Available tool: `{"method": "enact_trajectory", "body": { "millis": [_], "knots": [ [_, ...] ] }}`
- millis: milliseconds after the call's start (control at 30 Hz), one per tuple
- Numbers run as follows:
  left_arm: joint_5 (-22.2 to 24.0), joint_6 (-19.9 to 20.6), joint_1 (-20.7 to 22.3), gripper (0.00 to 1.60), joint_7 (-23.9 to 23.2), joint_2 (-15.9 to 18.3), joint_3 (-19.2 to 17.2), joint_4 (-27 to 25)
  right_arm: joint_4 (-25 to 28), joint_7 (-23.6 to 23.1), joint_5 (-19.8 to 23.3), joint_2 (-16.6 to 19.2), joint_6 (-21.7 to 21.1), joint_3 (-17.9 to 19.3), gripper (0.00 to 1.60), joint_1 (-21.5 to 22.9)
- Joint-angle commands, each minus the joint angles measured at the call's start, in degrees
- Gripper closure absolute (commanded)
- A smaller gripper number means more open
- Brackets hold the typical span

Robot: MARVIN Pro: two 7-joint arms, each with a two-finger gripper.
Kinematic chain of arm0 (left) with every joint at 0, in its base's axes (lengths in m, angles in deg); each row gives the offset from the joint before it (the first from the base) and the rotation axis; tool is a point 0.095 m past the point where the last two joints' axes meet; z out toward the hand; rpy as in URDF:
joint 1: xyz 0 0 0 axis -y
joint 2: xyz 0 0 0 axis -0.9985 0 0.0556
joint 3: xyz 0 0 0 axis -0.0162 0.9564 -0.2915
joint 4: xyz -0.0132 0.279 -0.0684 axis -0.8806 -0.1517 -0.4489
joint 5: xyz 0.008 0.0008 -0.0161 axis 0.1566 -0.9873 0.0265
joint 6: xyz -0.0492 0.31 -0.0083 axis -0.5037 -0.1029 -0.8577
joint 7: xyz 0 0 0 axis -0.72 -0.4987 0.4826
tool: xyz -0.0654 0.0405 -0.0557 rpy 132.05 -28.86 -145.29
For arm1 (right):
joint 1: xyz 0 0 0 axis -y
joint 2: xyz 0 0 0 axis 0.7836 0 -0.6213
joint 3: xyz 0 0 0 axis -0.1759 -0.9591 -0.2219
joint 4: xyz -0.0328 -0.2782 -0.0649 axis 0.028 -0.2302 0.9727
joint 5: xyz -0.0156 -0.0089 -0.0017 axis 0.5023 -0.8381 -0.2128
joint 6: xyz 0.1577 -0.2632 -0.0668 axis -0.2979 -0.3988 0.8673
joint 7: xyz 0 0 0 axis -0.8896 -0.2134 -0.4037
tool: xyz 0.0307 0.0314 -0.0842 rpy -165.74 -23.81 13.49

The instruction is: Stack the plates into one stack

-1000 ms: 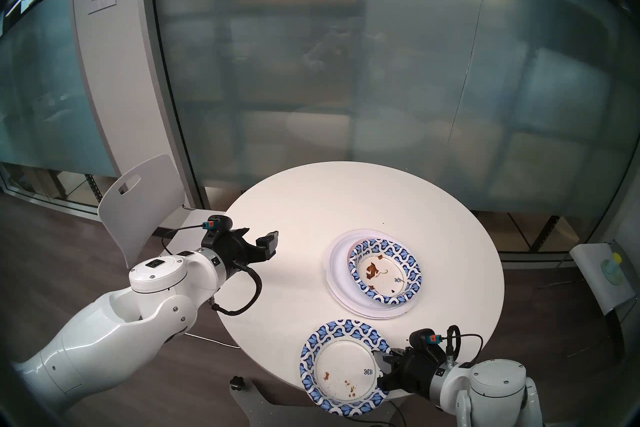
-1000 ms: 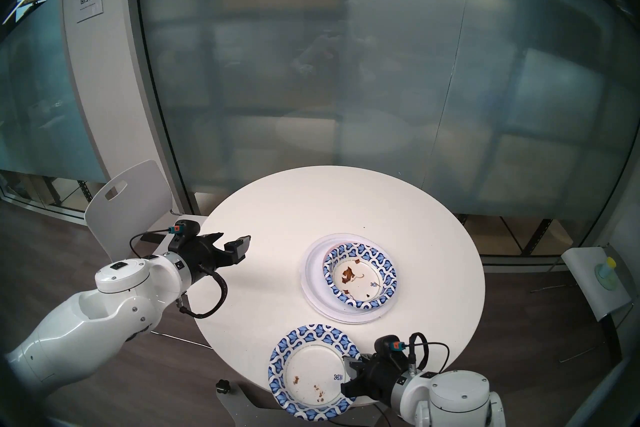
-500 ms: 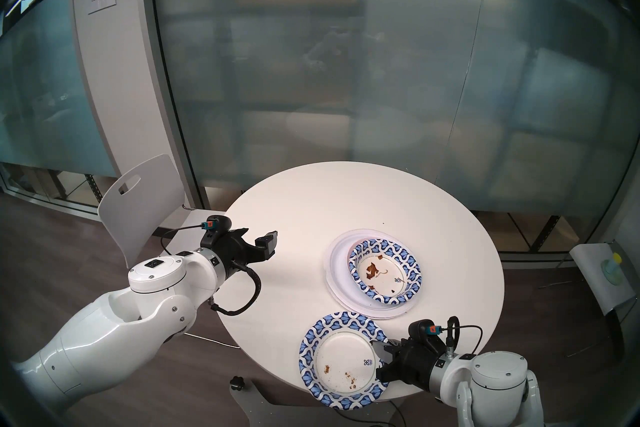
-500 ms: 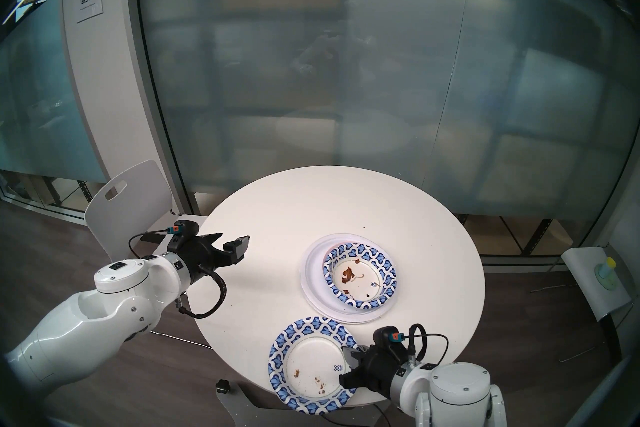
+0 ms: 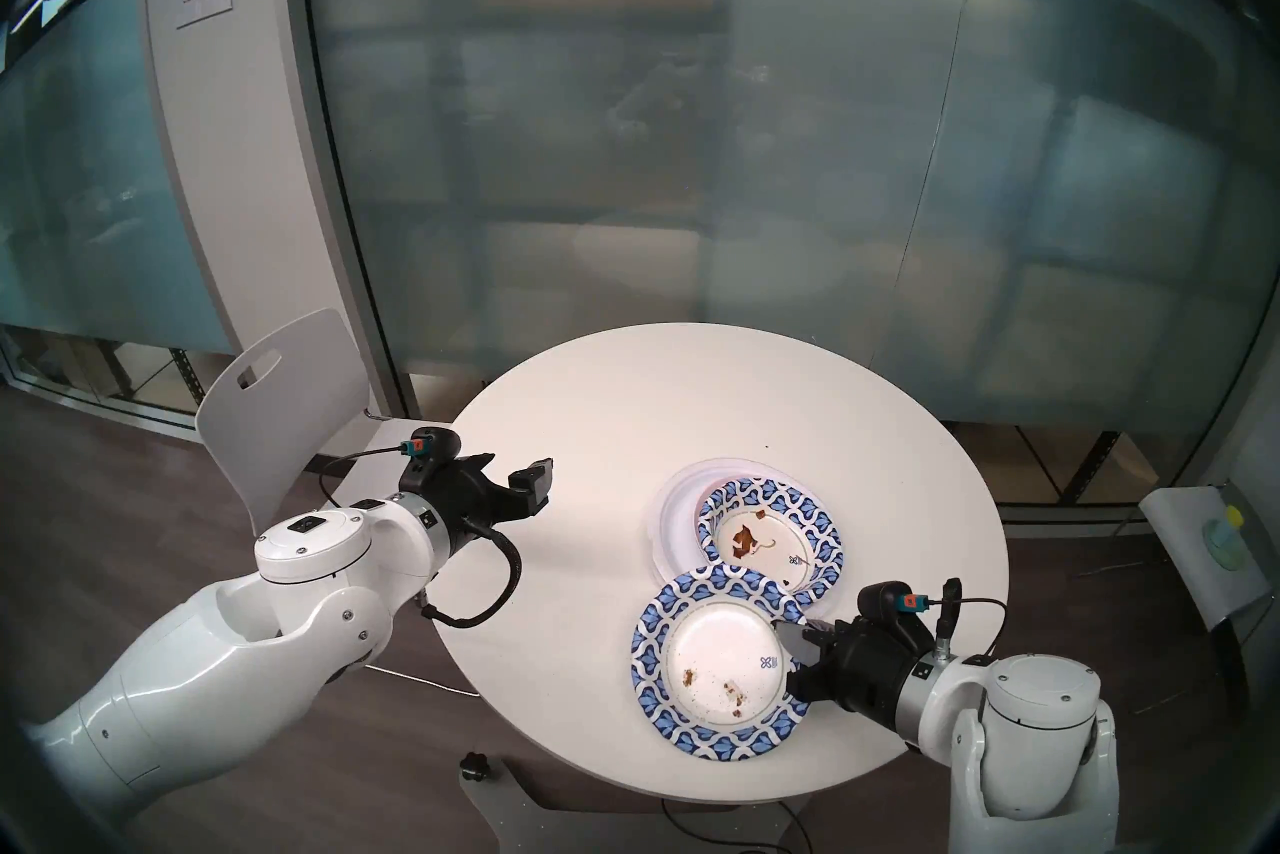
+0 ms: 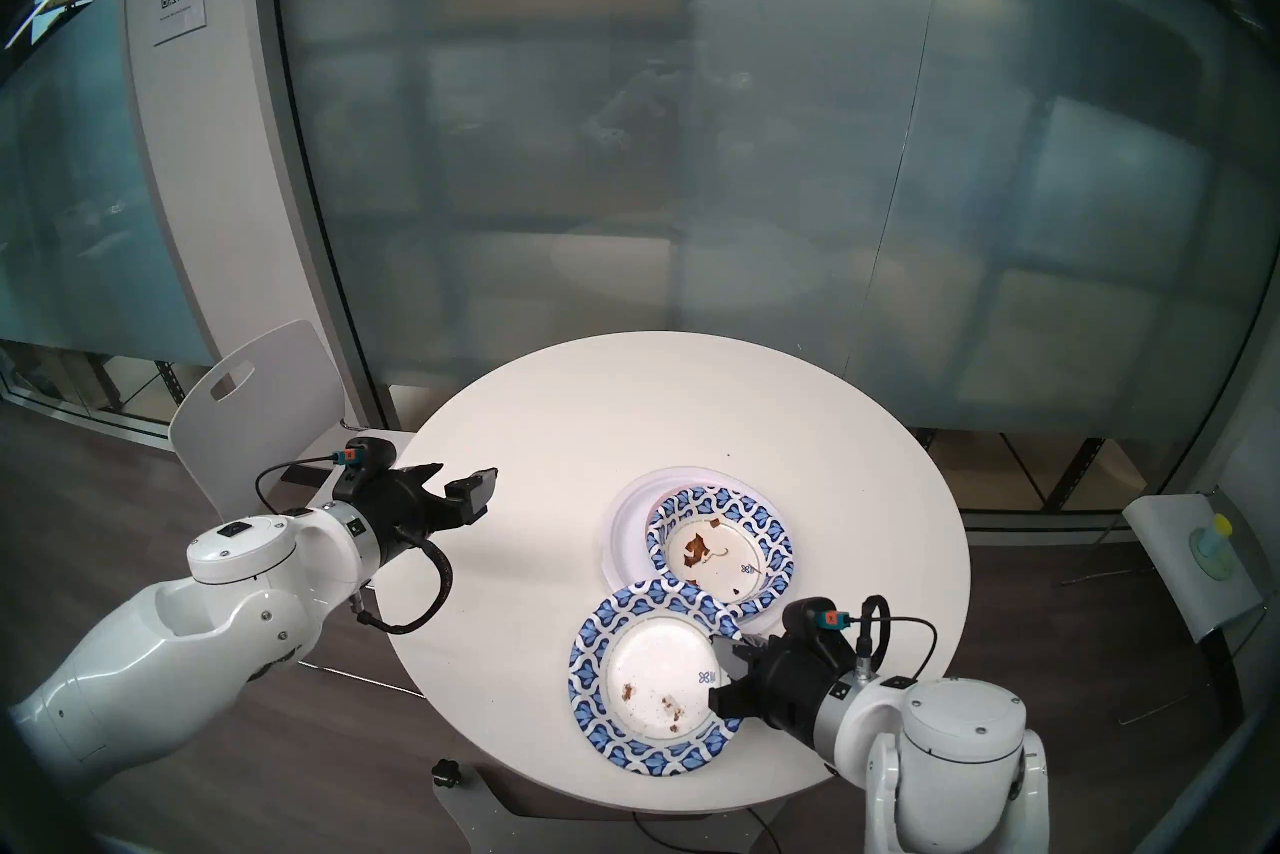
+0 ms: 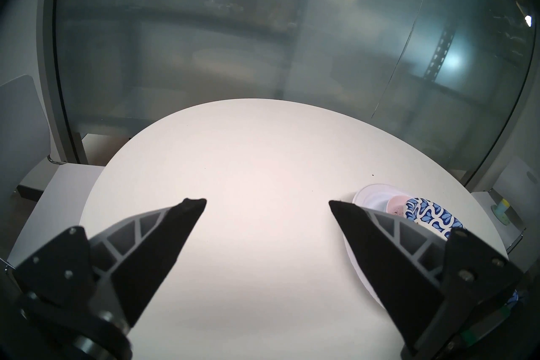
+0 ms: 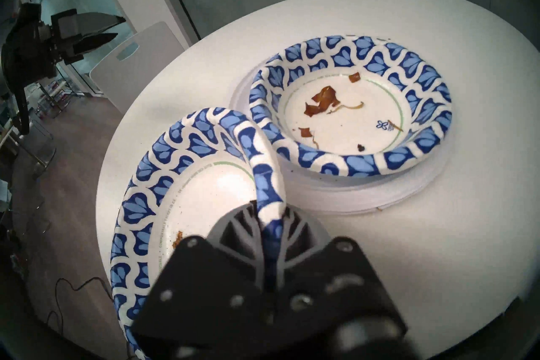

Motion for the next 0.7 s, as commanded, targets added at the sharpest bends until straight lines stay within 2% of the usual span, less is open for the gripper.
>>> {"method": "enact_trajectory", "body": {
  "millis": [0, 300, 533, 667],
  "knots": [
    [0.04, -0.46, 0.31, 0.0, 0.08, 0.17, -0.88, -1.33, 2.42, -1.56, 4.05, -1.42, -1.88, 2.72, 1.6, 5.24],
    [-0.13, -0.48, 0.43, 0.0, -0.02, 0.1, -0.52, -1.14, 0.63, -0.21, 8.84, -0.89, -3.86, 8.17, 1.6, 11.54],
    [-0.13, -0.36, 0.57, 0.0, 0.11, 0.17, -0.63, -1.58, -1.18, 3.16, 11.92, 0.49, -3.9, 9.32, 1.6, 14.7],
    [-0.12, -0.33, 0.51, 0.0, 0.14, 0.27, -0.71, -1.56, -4.35, 5.17, 13.59, 1.59, -4.4, 9.98, 1.6, 17.77]
  ]
}}
